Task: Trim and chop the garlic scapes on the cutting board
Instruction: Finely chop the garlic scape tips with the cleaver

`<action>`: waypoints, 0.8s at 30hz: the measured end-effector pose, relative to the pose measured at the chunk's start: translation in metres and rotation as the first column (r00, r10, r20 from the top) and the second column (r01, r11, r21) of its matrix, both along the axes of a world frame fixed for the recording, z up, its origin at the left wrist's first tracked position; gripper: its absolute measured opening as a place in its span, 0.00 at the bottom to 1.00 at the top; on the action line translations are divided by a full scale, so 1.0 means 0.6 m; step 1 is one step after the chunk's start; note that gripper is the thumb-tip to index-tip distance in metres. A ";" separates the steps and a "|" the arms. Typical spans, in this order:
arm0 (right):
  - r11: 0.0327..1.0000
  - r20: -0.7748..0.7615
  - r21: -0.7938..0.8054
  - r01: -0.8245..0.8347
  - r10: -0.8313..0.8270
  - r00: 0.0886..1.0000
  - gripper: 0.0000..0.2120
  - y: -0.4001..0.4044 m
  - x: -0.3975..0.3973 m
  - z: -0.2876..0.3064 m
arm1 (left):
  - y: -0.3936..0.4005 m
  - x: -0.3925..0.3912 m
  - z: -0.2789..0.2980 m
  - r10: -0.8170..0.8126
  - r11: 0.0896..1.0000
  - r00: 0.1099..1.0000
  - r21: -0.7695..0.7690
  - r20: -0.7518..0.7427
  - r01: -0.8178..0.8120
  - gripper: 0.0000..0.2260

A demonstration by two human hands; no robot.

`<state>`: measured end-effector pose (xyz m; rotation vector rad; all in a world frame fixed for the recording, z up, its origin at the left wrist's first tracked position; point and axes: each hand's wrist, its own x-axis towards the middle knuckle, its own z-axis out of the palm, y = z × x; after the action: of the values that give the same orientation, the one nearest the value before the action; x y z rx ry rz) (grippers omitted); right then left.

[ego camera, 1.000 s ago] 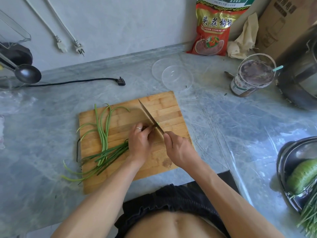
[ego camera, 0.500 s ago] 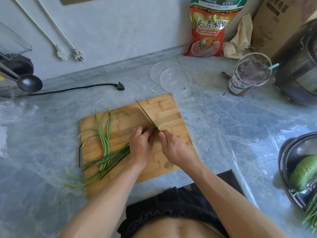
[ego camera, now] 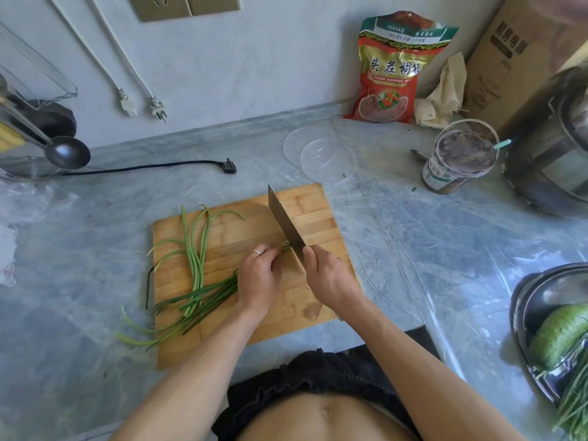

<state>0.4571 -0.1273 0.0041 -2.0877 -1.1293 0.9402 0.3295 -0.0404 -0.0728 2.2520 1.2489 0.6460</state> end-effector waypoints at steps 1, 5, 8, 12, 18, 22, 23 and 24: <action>1.000 0.006 -0.002 -0.002 0.002 1.000 0.18 -0.003 0.001 -0.001 | 0.000 -0.001 0.001 0.005 1.000 1.000 -0.005 0.022 -0.005 0.13; 1.000 0.046 -0.018 -0.021 0.022 0.999 0.18 -0.006 0.003 -0.004 | 0.002 -0.003 0.000 -0.011 1.000 1.000 0.007 0.027 0.011 0.09; 0.999 0.084 -0.007 -0.047 0.048 0.995 0.17 -0.008 -0.001 -0.005 | 0.000 -0.007 0.000 -0.024 0.998 0.999 0.061 -0.025 0.025 0.08; 0.999 0.090 0.012 -0.039 0.038 0.995 0.17 -0.010 0.000 -0.005 | -0.002 -0.009 0.003 -0.049 0.991 0.997 0.120 -0.055 0.055 0.09; 0.999 0.084 0.034 -0.042 0.039 0.996 0.18 -0.025 -0.004 -0.006 | -0.005 -0.011 -0.003 0.013 0.999 0.999 0.045 0.043 -0.015 0.11; 0.996 0.084 0.032 -0.083 0.080 0.993 0.18 -0.038 -0.011 -0.002 | -0.005 -0.014 -0.009 0.027 0.999 0.997 0.022 0.070 -0.028 0.12; 0.995 0.089 0.026 -0.097 0.094 0.992 0.17 -0.040 -0.013 0.000 | -0.005 -0.014 -0.010 0.032 0.999 0.997 0.023 0.070 -0.034 0.12; 0.994 0.094 0.017 -0.105 0.103 0.990 0.17 -0.041 -0.014 0.002 | -0.005 -0.014 -0.012 0.031 0.999 0.997 0.027 0.067 -0.033 0.12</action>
<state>0.4484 -0.1516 0.0053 -2.0910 -1.3008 0.8825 0.3211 -0.0436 -0.0799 2.2180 1.2537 0.7488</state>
